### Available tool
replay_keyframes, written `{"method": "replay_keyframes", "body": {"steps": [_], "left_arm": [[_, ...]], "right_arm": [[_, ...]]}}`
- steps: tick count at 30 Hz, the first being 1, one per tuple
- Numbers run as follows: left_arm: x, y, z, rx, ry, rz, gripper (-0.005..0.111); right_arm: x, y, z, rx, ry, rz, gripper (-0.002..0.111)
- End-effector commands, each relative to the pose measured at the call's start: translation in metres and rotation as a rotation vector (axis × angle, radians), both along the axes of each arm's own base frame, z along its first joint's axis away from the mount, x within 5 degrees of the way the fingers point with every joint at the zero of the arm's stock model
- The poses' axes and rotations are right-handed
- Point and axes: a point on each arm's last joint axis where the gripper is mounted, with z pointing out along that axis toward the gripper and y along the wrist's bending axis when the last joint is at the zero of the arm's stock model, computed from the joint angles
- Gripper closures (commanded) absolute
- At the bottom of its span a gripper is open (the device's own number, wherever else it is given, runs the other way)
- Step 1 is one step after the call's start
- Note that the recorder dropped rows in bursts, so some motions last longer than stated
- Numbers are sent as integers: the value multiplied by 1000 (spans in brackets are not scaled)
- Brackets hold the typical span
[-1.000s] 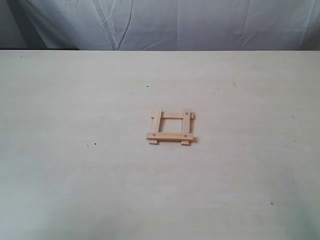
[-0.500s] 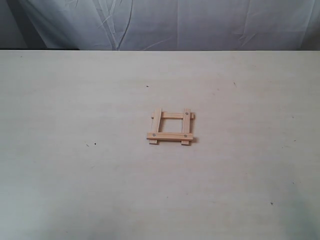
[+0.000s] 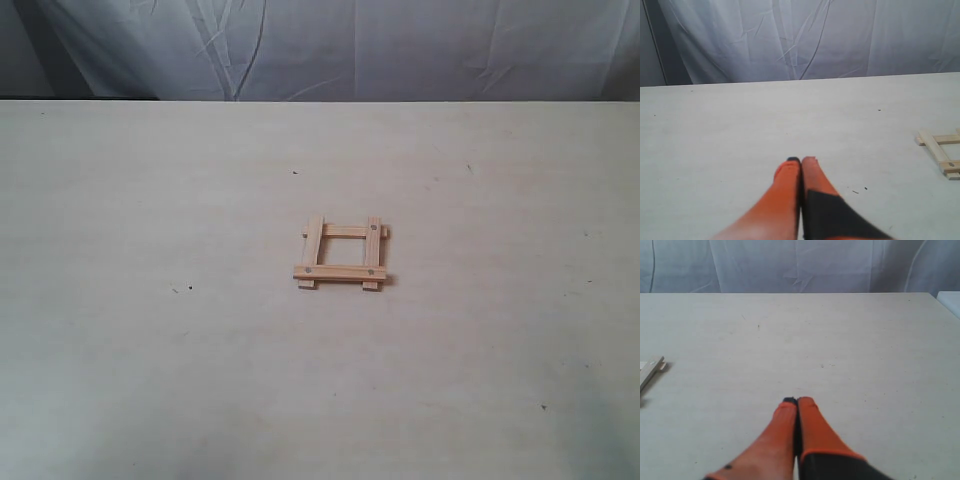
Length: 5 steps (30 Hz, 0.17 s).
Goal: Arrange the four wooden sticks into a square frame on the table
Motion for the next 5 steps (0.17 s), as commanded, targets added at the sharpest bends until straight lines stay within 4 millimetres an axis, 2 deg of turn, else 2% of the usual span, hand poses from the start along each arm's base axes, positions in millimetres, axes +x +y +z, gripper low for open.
{"method": "replay_keyframes", "body": {"steps": [1,5], "left_arm": [[0,0,0,-8,-13,-5,107],[0,0,0,-8,-13,-5,107]], "right_arm": [[0,-1,1,-6,-18,-8,108],[0,-1,1,-6,-16,-8,108]]}}
